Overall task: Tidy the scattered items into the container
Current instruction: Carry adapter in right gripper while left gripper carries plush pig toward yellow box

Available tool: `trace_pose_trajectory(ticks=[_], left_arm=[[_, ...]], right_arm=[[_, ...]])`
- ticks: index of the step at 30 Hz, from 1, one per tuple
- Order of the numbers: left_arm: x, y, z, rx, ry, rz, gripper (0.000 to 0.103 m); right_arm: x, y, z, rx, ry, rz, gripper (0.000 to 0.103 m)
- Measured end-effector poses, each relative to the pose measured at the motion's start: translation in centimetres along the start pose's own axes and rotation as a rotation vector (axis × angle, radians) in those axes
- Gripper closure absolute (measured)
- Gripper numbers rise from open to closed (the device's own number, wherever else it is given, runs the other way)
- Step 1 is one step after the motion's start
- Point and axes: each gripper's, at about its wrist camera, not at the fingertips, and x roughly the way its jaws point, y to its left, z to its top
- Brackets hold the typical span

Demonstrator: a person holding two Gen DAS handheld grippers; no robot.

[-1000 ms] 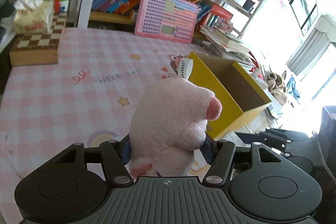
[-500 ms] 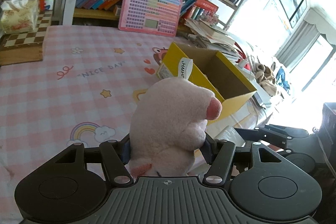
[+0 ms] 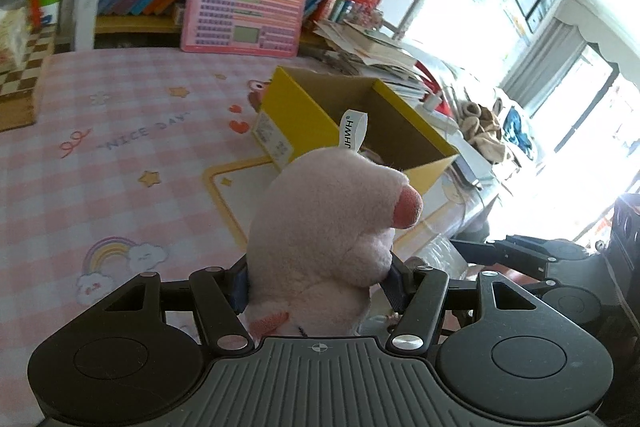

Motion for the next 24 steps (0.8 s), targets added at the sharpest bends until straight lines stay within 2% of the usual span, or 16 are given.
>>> trace_pose_trajectory(ticks=[13, 24], left_arm=[[3.1, -4.3, 1.3, 0.052, 0.023, -0.043, 0.041], [6.0, -7.7, 2.5, 0.061, 0.020, -0.045, 0.041]], right_arm=[[-1.7, -5.2, -0.3, 0.059, -0.013, -0.055, 0.041], [-2.2, -9.8, 0.3, 0.062, -0.016, -0.062, 0.041]])
